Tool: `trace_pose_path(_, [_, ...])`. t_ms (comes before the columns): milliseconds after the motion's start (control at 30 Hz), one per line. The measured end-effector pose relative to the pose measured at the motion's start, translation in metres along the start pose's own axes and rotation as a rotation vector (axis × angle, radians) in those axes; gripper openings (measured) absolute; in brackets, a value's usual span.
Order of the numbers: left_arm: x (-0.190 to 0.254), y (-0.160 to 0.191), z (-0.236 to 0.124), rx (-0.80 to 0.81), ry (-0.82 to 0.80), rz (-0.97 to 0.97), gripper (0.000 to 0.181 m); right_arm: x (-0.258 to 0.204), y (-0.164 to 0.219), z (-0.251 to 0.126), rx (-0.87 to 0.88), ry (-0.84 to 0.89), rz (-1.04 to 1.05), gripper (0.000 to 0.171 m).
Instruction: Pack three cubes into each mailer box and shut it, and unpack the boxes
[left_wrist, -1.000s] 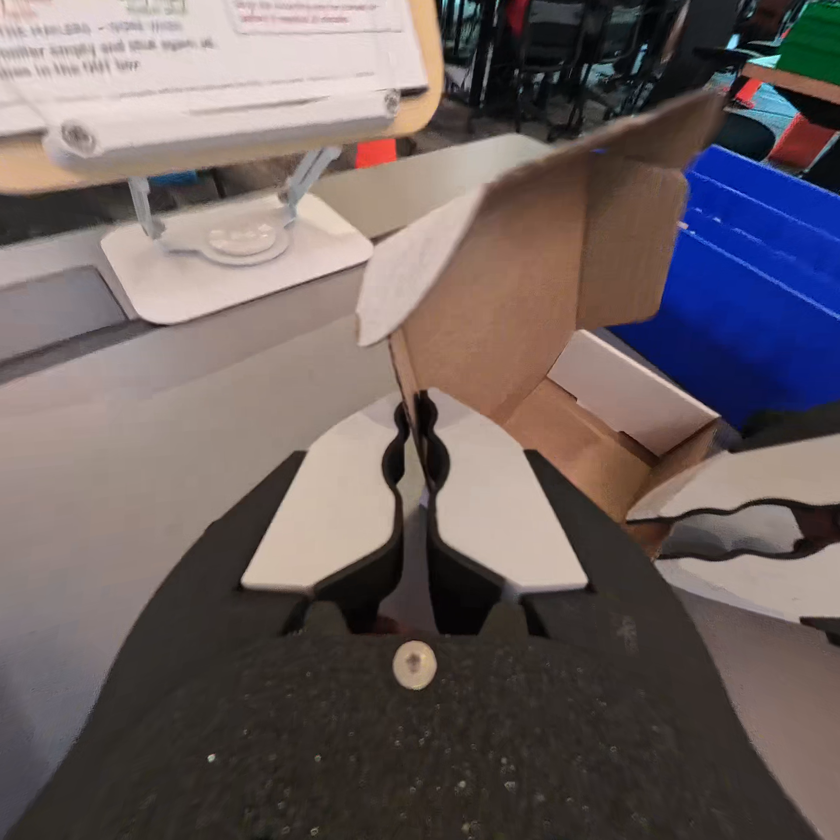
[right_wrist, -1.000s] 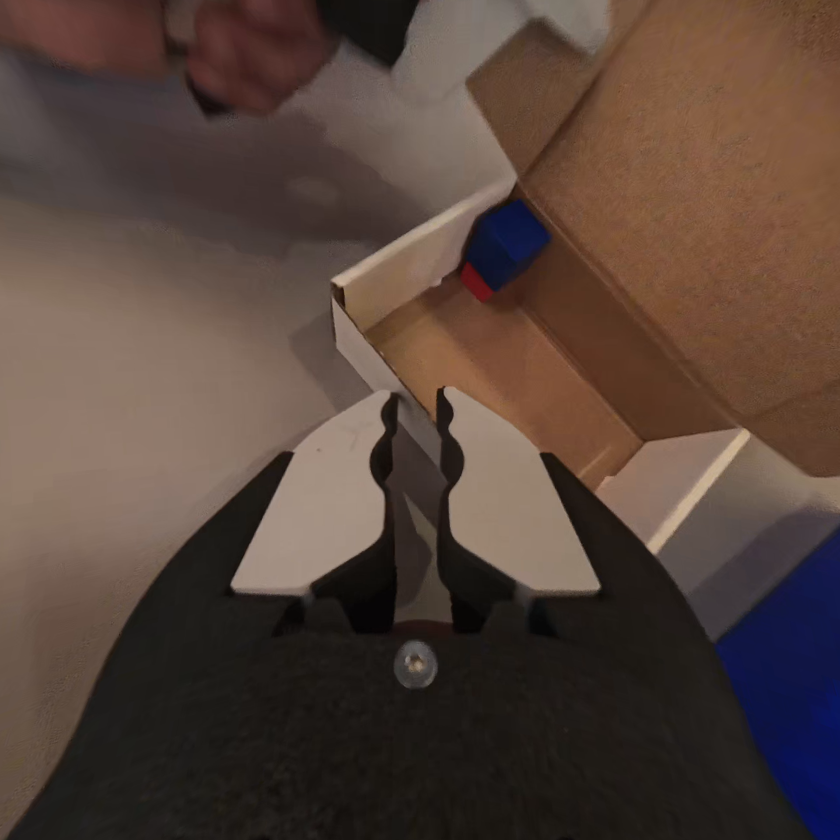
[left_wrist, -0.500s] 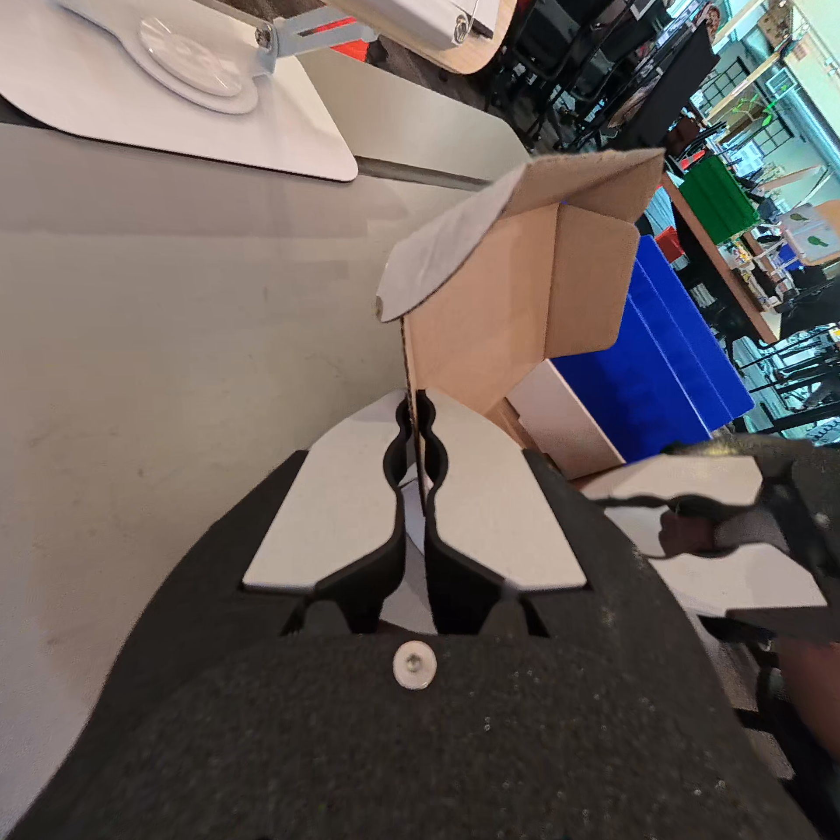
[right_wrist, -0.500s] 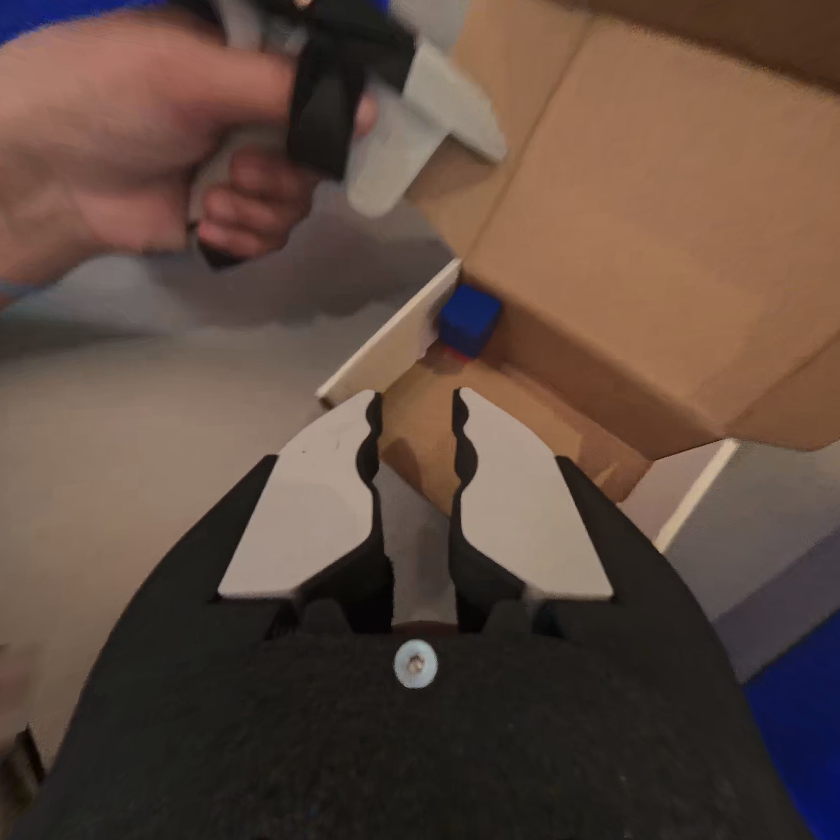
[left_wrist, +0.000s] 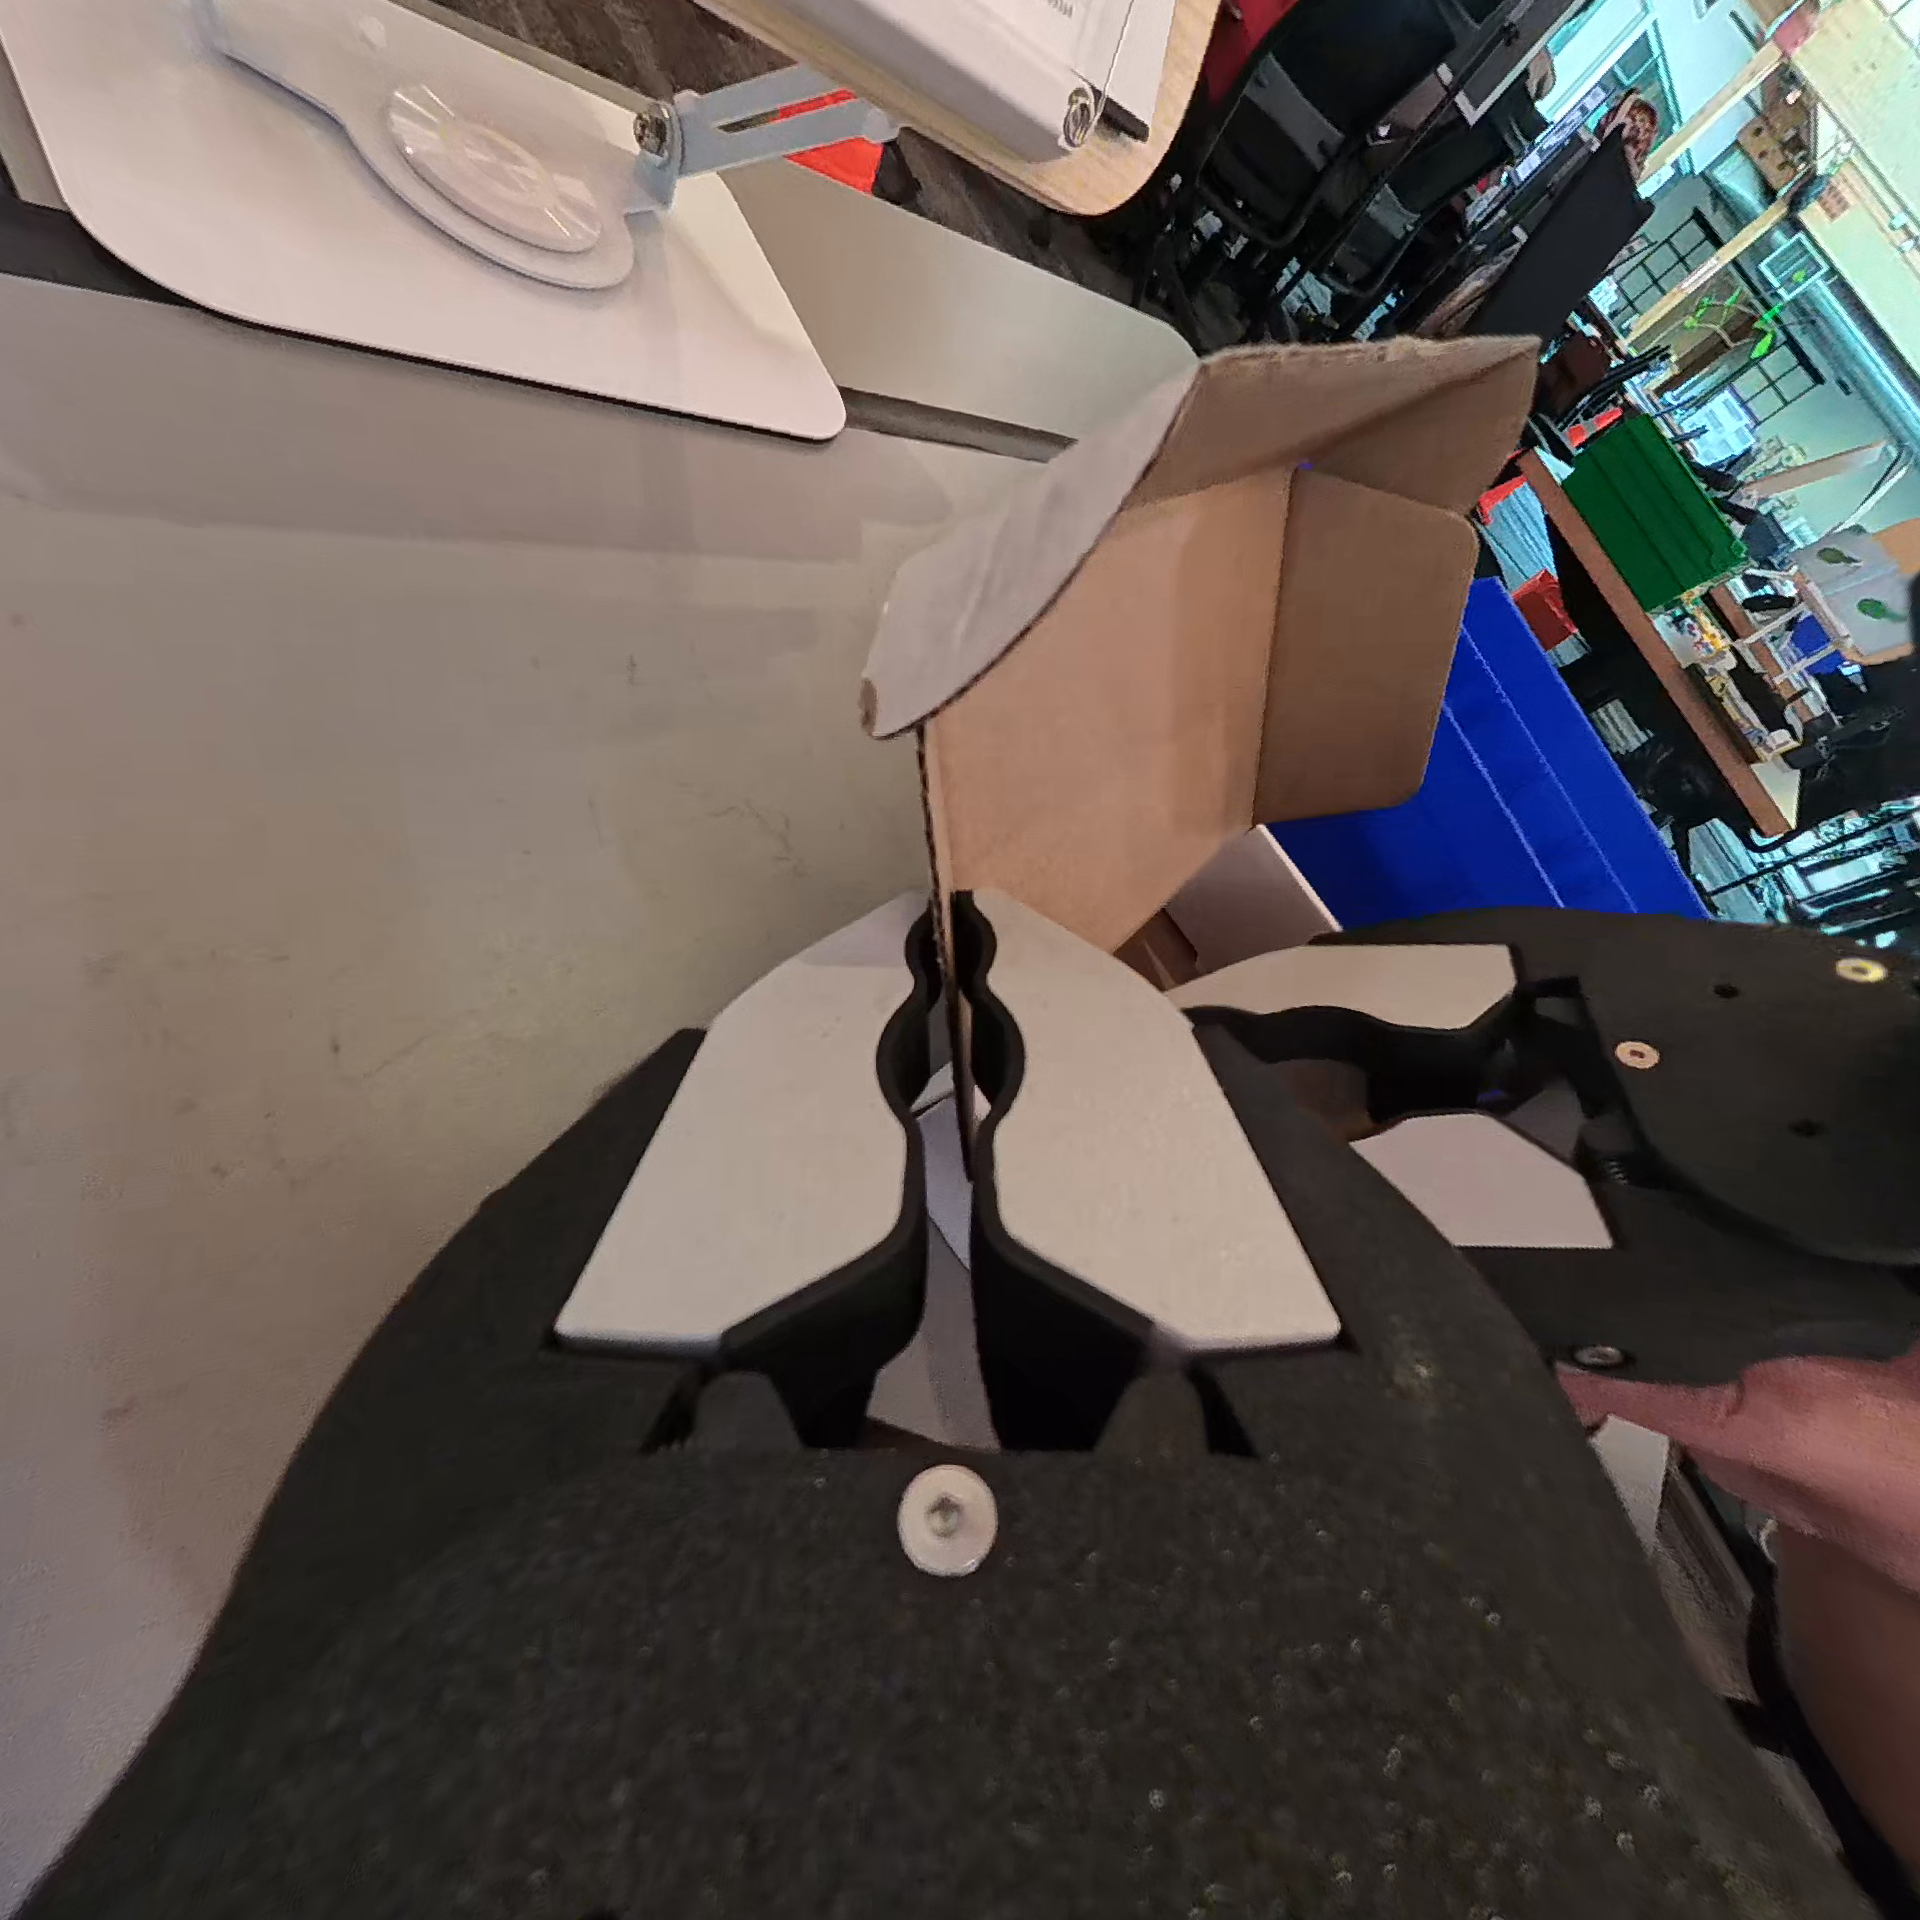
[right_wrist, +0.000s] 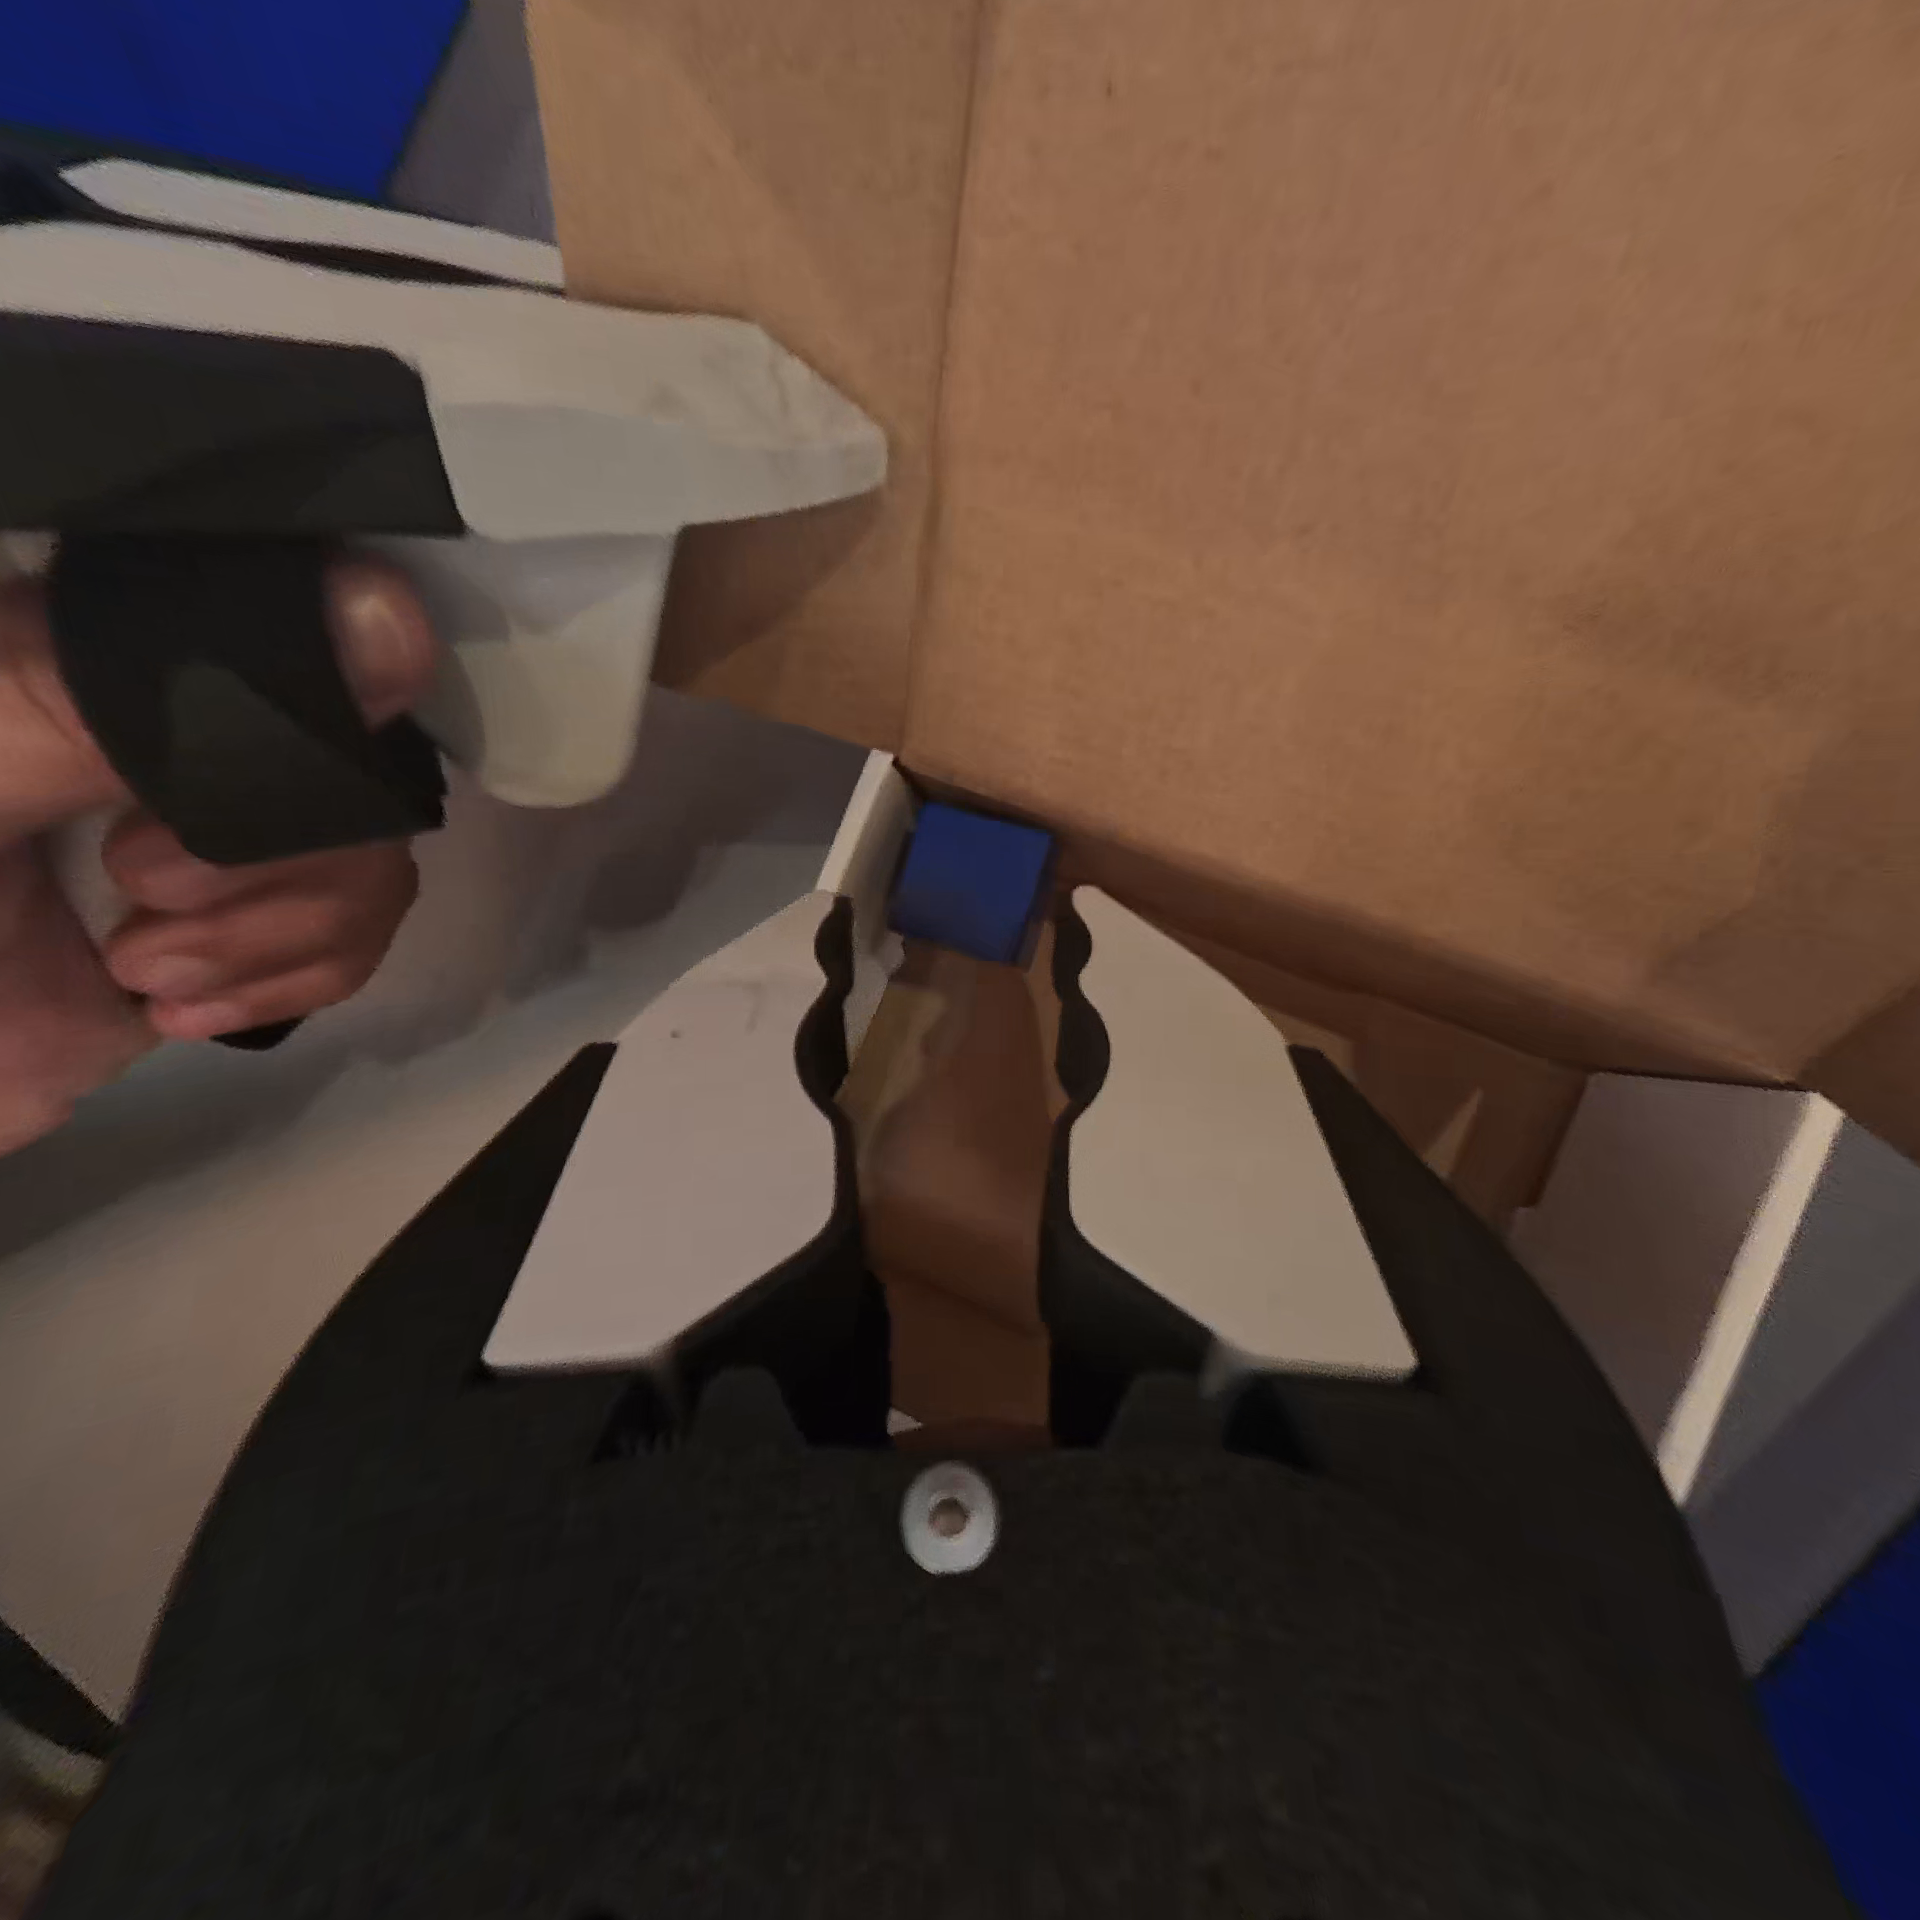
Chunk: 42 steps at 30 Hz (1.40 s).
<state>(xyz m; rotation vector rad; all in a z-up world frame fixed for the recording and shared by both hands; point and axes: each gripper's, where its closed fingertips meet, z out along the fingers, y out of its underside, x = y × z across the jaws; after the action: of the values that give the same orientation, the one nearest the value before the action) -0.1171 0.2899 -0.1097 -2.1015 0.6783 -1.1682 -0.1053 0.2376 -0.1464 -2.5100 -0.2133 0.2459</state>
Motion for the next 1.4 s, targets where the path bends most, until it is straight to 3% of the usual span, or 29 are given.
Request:
trace_pose_path(567, [0.001,0.001,0.0,0.01,-0.018,0.03,0.002,0.031,-0.001,-0.002,-0.047,0.196,-0.019,0.045])
trace_pose_path(867, [0.001,0.001,0.0,0.01,-0.014,0.03,0.002,0.025,0.004,-0.009,-0.053,0.078,0.031,0.049])
trace_pose_path(967, [0.001,0.001,0.0,0.011,-0.013,0.032,0.002,0.034,0.017,-0.009,-0.143,0.135,-0.165,0.044])
trace_pose_path(1067, [0.001,0.001,0.0,0.012,-0.015,0.033,0.002,0.037,0.026,-0.007,-0.256,0.097,-0.311,0.05])
trace_pose_path(1167, [0.003,0.0,0.001,0.013,-0.018,0.04,0.002,0.029,0.023,0.006,-0.275,0.008,-0.163,0.053])
trace_pose_path(1267, [0.003,0.0,0.001,0.014,-0.021,0.048,0.002,0.038,0.025,0.019,-0.283,0.104,-0.117,0.048])
trace_pose_path(1333, [0.002,0.001,0.0,0.014,-0.02,0.044,0.002,0.043,0.028,0.022,-0.287,0.165,-0.143,0.028])
trace_pose_path(1400, [0.001,0.001,-0.001,0.016,-0.021,0.04,0.002,0.039,0.025,0.013,-0.242,0.169,-0.151,0.028])
